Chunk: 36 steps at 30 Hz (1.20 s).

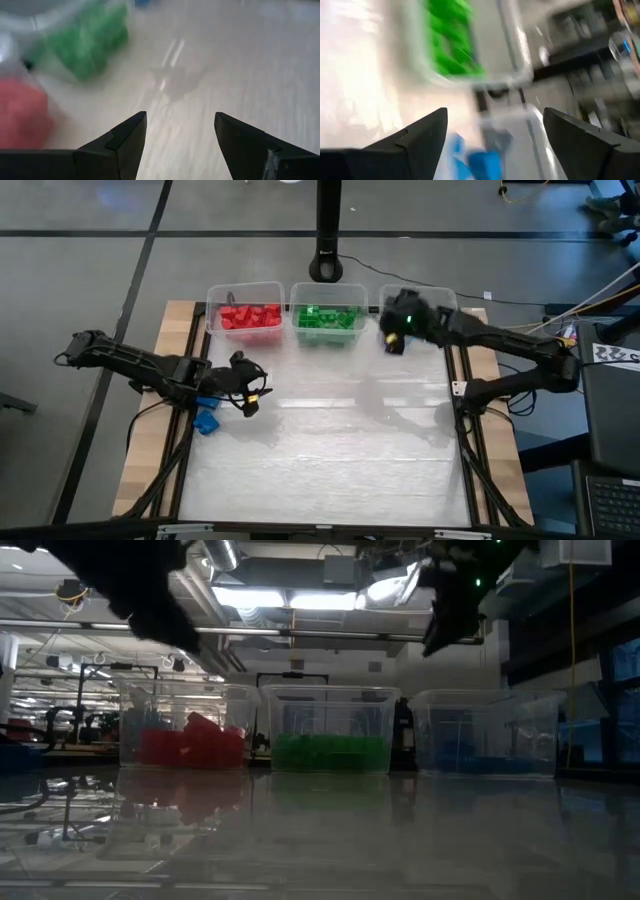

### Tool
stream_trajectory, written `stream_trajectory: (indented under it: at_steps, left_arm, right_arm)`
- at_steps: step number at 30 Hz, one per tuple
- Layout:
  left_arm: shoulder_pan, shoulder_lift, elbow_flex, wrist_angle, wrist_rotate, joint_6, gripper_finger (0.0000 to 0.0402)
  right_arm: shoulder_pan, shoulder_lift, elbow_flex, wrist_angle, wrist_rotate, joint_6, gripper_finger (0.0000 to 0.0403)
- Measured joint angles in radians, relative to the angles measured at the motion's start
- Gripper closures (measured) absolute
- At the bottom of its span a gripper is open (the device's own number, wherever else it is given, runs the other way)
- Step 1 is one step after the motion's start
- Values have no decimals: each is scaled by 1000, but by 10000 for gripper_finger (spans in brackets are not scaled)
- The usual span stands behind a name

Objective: Sort blocks
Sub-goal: Prepare the blue game piece on the table

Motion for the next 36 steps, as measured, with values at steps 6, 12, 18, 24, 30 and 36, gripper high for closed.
stream_trajectory:
  at_steps: [6,12,18,24,30,36]
  left_arm:
    - [-13,36,0,-155,51,-127,178]
    - [-44,136,10,-280,65,-216,178]
    - [-40,273,93,-536,105,-386,185]
    - [20,420,117,-782,216,-499,232]
    - [72,527,117,-892,254,-515,297]
    - [80,565,114,-925,286,-516,363]
  right_arm:
    - [245,18,-50,85,-26,4,77]
    - [414,60,-178,268,-26,4,77]
    - [495,126,-284,426,-25,6,77]
    - [507,197,-335,546,-24,35,77]
    - [506,249,-340,584,-26,37,77]
    - [506,266,-341,605,-44,39,77]
